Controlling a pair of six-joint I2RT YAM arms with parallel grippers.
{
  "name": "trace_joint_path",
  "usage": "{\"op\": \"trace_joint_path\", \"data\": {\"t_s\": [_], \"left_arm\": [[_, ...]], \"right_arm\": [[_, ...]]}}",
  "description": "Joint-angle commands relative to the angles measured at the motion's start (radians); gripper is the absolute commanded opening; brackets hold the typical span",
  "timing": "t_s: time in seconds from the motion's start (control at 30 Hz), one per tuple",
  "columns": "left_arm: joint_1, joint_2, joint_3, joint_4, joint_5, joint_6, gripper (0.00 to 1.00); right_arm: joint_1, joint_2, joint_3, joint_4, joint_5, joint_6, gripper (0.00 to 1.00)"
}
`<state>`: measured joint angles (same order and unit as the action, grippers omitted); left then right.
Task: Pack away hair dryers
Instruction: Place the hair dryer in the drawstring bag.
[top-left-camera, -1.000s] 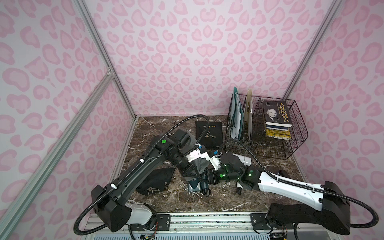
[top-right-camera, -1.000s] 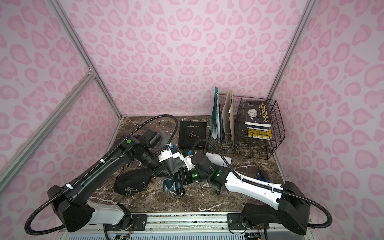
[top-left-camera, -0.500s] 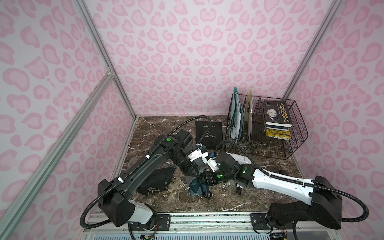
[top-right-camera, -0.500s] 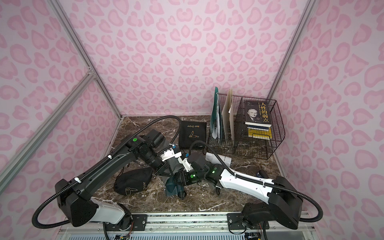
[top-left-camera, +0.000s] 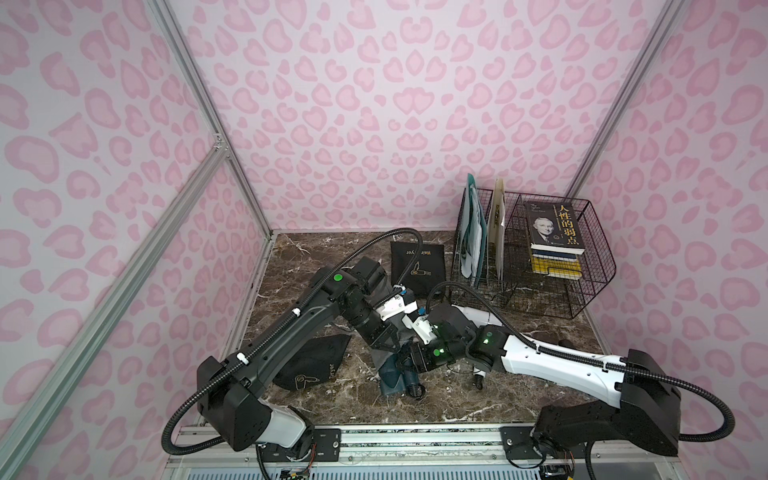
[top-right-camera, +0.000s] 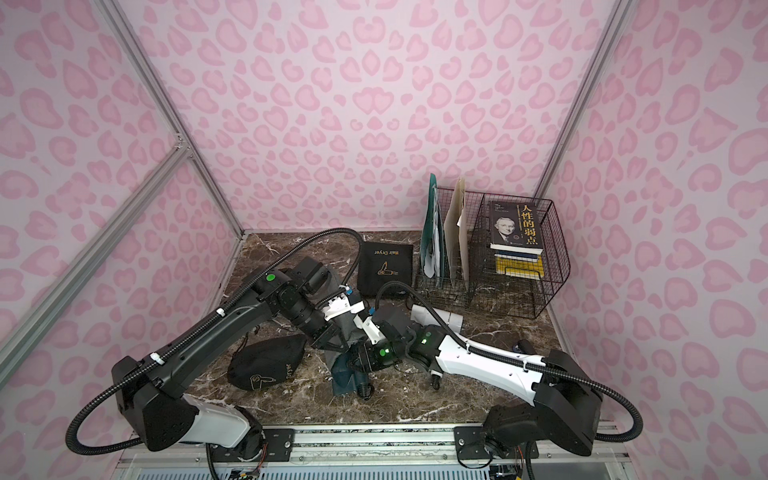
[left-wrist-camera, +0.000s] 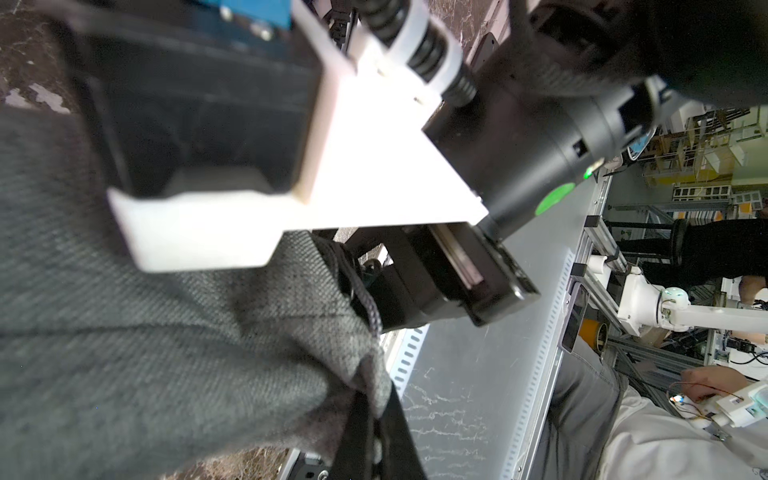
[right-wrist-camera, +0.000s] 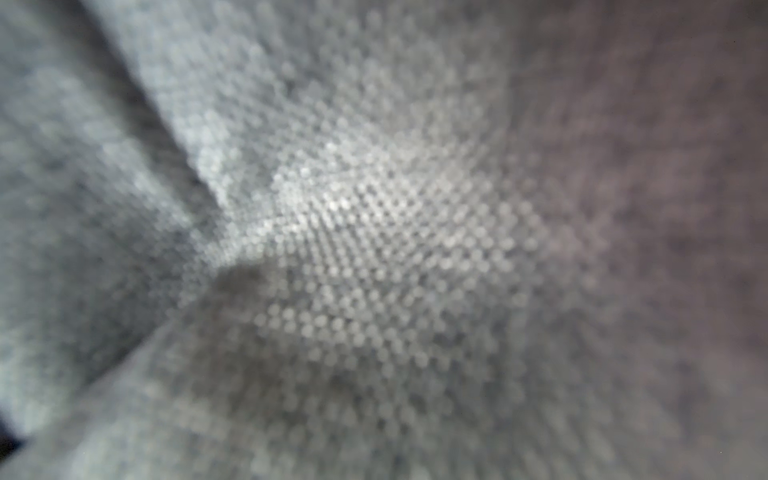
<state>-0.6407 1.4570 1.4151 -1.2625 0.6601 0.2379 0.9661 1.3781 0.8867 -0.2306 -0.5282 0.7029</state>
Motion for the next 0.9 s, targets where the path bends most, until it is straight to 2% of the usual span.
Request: {"op": "trace_joint_path", "data": {"t_s": [0.0,0.43,0.73,0.87], "left_arm": [[0.002,0.006,0.013,-0.004,0.014,-0.005,0.02],[0.012,0.053,0.026,-0.009,0.041,-0.010,0.02],[0.011,-0.024,-0.016,-0.015,0.105,0.001,0.02],[0.012,-0.047,-0.031,-0.009,0.118,0.005,0.02]], "right_arm": [[0.003,-0.002,0.010,0.035,-0.014,-0.014,0.24],[0.037,0.028,0.066,0.046,0.017,-0.038,0.26],[-0.013,0.003,-0.012,0.161,0.029,0.009,0.28],[-0.030,-0.002,-0.035,0.208,-0.002,0.042,0.30]]}}
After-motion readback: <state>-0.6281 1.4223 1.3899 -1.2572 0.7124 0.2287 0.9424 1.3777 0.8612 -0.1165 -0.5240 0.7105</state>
